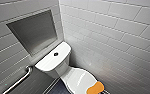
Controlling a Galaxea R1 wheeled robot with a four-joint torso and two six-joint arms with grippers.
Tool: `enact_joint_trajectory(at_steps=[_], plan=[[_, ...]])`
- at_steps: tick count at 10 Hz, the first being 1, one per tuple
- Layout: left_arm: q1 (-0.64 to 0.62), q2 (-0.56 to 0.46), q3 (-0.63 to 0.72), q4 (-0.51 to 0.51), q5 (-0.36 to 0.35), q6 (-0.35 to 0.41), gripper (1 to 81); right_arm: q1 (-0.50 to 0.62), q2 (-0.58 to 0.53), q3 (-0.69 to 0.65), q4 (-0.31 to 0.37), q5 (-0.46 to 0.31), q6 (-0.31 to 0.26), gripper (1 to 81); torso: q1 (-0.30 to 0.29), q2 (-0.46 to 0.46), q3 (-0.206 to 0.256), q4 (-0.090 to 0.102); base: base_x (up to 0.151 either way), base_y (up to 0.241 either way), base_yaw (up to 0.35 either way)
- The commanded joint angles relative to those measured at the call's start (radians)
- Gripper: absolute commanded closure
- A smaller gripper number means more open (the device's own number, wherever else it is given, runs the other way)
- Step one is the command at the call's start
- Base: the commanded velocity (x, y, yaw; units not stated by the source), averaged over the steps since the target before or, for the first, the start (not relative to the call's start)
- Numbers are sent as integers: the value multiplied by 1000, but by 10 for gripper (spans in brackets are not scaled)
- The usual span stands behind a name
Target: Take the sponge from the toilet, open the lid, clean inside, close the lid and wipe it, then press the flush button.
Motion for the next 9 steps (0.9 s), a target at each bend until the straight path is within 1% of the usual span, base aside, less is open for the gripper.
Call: enact_joint_trajectory(at_steps=[1,3,4,6,7,9], plan=[[31,1,8,-1,83,8,10,111,-66,50,8,-64,9,10,63,-96,1,0,0,0,0],[31,2,8,-1,83,8,10,152,-61,66,8,-64,9,10,104,-164,-11,0,0,0,0],[31,2,8,-1,83,8,10,152,-44,58,8,-64,18,10,128,-202,-12,0,0,0,0],[31,2,8,-1,83,7,10,148,3,18,7,-64,19,10,173,-274,-103,0,0,0,0],[31,1,8,-2,83,7,10,152,8,21,7,-64,19,10,190,-304,-115,0,0,0,0],[31,1,8,-2,85,7,10,164,7,32,8,-64,21,10,228,-365,-168,0,0,0,0]])
